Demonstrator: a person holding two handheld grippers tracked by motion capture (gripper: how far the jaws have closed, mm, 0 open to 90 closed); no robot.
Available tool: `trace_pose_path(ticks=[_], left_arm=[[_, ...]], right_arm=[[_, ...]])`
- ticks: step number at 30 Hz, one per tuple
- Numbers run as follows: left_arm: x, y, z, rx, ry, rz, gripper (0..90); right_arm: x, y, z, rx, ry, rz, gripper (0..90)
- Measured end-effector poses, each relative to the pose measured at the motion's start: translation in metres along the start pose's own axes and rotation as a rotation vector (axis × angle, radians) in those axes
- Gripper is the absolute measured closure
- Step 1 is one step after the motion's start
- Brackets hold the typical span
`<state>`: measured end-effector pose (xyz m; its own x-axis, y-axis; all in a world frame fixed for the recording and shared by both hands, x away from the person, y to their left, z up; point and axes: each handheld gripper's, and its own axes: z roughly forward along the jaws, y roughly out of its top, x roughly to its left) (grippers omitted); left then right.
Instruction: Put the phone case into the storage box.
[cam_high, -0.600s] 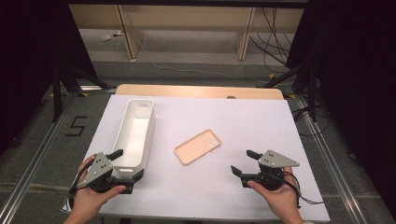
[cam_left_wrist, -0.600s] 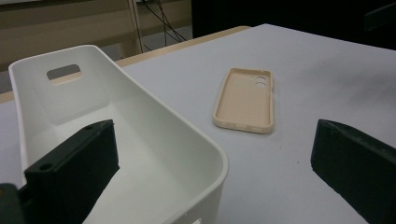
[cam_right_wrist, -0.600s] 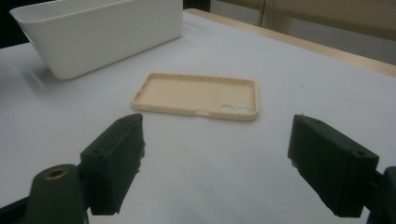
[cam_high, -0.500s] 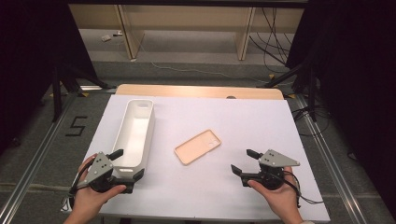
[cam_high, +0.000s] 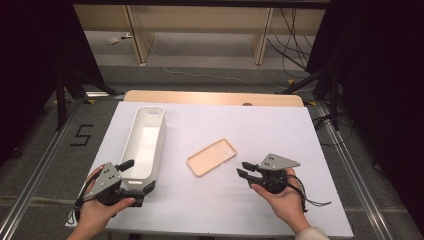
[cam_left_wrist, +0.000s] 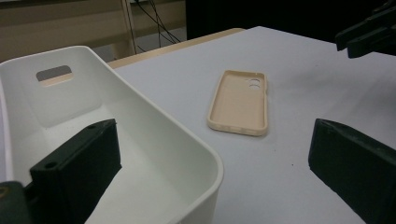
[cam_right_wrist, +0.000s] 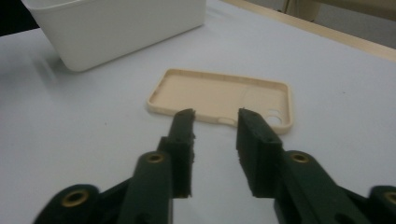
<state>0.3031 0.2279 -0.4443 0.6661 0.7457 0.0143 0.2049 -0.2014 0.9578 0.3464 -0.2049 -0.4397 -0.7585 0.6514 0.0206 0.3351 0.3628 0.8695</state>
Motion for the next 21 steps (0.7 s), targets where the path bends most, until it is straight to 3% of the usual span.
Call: trace_pose_path(ticks=[3, 8, 17, 21], left_arm=[[-0.001, 0.000, 0.000, -0.003, 0.005, 0.002, 2.1], [0.000, 0.000, 0.000, 0.003, 0.016, -0.011, 3.1], [0.000, -0.001, 0.000, 0.003, 0.013, -0.011, 3.5], [0.000, -0.001, 0.000, -0.001, 0.004, -0.004, 3.5]], right_arm=[[0.003, 0.011, 0.013, 0.007, 0.012, -0.014, 81.9], [0.012, 0.025, 0.036, 0.031, 0.034, -0.037, 89.3], [0.020, 0.036, 0.066, 0.075, 0.055, -0.033, 90.0], [0.024, 0.040, 0.085, 0.123, 0.074, -0.023, 90.0]])
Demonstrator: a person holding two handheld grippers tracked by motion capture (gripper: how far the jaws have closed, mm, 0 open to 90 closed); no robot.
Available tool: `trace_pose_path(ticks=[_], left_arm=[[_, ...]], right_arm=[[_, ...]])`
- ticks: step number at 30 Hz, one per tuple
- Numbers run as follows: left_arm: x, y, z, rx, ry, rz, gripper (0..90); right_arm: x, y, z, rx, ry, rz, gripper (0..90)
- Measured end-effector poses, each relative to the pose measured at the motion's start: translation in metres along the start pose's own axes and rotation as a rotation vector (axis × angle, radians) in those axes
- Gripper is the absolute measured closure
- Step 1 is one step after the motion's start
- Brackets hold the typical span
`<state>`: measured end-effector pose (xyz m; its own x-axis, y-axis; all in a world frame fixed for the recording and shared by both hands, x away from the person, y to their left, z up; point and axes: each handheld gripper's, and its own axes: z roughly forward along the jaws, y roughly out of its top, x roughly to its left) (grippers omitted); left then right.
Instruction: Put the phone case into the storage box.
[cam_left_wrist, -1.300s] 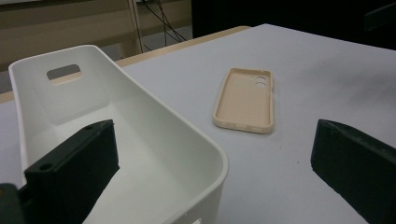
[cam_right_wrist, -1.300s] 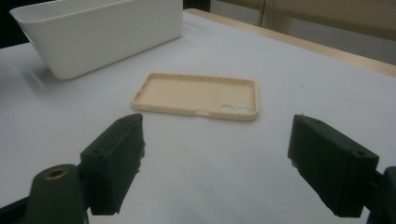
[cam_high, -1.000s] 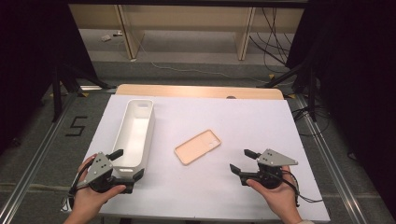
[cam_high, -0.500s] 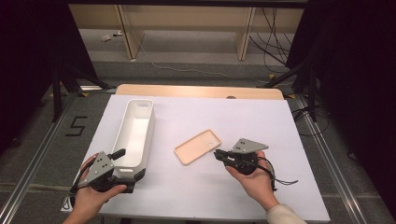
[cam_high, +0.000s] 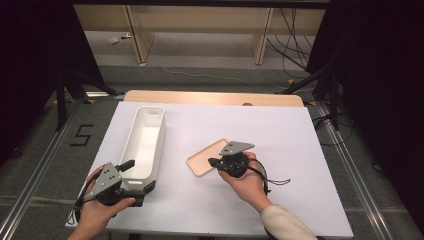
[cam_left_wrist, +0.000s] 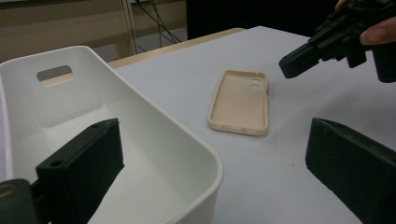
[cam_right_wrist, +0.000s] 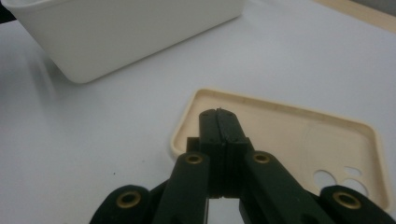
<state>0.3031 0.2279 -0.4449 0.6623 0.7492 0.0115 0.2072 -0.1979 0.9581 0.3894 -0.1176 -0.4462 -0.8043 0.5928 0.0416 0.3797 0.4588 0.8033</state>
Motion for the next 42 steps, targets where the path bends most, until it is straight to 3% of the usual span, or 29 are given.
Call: trace_pose_path(ticks=[8, 12, 17, 23, 25, 34, 42], left_arm=[[0.000, 0.000, 0.000, -0.001, 0.001, -0.003, 3.5], [0.000, 0.000, -0.001, 0.000, 0.000, -0.004, 3.5], [0.001, 0.000, 0.000, -0.012, -0.009, 0.005, 3.5], [0.001, 0.000, 0.000, -0.011, -0.011, 0.008, 3.5], [0.000, 0.000, -0.001, -0.004, -0.004, 0.003, 3.5], [0.000, 0.000, -0.001, -0.006, -0.007, 0.003, 3.5], [0.001, 0.000, -0.002, -0.007, -0.008, 0.003, 3.5]], right_arm=[[0.003, 0.003, 0.032, 0.062, 0.007, 0.009, 90.0], [0.004, 0.003, 0.043, 0.089, 0.002, -0.012, 90.0], [0.005, 0.002, 0.052, 0.143, 0.011, 0.001, 90.0], [0.004, 0.000, 0.057, 0.166, 0.010, -0.021, 90.0], [0.005, 0.000, 0.058, 0.172, 0.013, -0.001, 90.0], [0.005, -0.001, 0.060, 0.198, 0.009, -0.018, 90.0], [0.005, 0.001, 0.058, 0.262, 0.017, -0.007, 90.0]])
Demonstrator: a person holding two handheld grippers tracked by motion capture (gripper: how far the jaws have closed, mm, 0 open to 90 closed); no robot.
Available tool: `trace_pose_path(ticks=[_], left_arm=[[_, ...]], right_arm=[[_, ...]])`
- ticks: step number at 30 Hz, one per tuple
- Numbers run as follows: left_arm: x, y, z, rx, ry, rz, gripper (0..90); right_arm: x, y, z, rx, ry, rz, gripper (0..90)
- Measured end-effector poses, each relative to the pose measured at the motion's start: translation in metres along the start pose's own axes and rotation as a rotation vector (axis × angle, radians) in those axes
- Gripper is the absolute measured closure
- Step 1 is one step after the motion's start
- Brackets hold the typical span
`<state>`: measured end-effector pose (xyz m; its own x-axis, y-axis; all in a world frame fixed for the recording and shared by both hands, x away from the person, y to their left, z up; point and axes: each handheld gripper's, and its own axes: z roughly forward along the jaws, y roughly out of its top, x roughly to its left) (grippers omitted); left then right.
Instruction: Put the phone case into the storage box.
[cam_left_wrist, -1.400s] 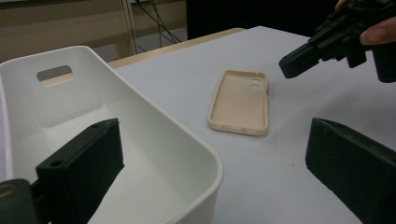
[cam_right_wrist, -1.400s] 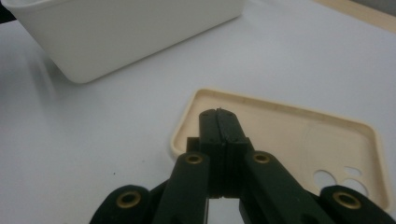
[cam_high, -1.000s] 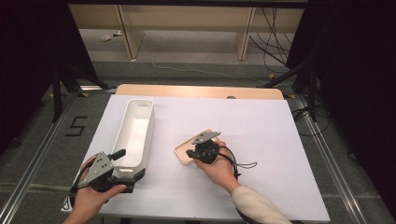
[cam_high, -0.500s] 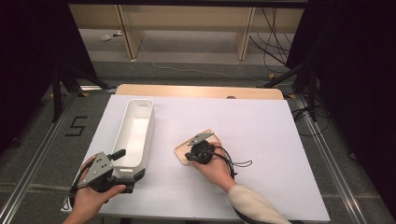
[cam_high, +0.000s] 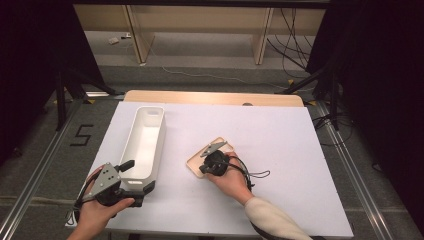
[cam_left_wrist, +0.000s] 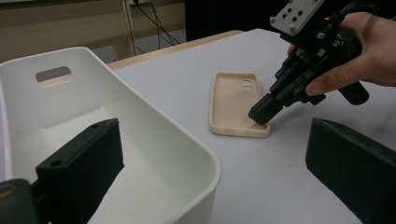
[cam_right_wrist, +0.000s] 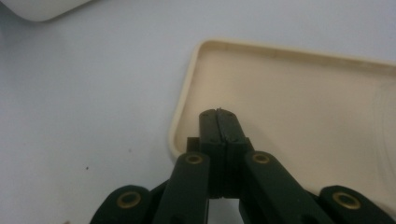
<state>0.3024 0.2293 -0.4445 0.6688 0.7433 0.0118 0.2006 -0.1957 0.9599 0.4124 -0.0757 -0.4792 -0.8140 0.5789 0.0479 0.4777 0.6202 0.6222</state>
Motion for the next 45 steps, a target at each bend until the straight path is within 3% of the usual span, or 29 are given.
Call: trace_pose_path(ticks=[13, 27, 45], left_arm=[[0.000, 0.000, -0.001, -0.002, 0.005, -0.011, 3.5], [0.000, 0.000, -0.002, -0.003, 0.006, -0.007, 3.5], [0.000, 0.000, -0.002, -0.007, 0.000, -0.001, 3.5]], right_arm=[[-0.003, 0.000, -0.003, 0.053, -0.009, -0.033, 90.0], [-0.012, -0.003, -0.012, 0.105, -0.026, -0.020, 90.0], [-0.023, -0.007, -0.019, 0.121, -0.047, -0.012, 90.0]])
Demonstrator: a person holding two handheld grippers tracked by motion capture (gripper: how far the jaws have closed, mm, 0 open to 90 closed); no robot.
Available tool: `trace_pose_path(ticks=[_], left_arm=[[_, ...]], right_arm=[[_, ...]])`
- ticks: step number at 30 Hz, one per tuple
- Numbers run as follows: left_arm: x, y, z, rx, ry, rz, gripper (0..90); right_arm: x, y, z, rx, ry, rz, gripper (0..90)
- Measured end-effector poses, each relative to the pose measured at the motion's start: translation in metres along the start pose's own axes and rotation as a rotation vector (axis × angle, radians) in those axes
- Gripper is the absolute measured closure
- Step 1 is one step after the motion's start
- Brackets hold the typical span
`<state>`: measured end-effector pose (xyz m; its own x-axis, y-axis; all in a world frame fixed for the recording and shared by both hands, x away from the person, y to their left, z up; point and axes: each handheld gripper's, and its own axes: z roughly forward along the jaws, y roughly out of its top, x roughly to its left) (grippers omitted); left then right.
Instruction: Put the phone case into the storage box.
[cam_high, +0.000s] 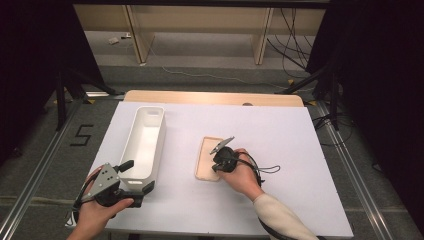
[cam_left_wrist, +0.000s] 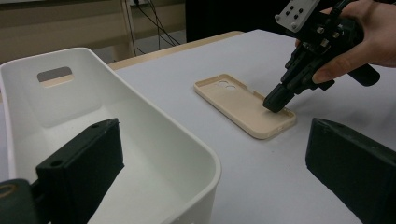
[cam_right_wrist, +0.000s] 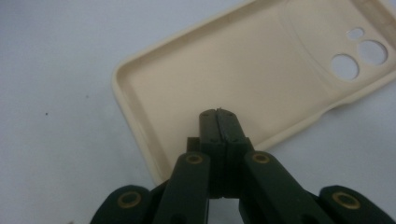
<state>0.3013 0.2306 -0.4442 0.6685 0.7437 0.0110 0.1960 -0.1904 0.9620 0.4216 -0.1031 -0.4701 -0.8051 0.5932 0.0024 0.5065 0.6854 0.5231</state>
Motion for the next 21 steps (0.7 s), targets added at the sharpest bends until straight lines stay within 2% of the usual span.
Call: trace_pose_path(ticks=[18, 21], left_arm=[[0.0000, -0.0001, 0.0003, -0.002, -0.007, 0.003, 3.5], [-0.0012, -0.0001, -0.0006, 0.006, 0.003, -0.009, 3.5]], right_arm=[[-0.0036, -0.0028, -0.0022, 0.010, 0.002, 0.022, 90.0], [-0.0036, -0.0031, -0.0022, 0.008, -0.002, 0.021, 90.0]])
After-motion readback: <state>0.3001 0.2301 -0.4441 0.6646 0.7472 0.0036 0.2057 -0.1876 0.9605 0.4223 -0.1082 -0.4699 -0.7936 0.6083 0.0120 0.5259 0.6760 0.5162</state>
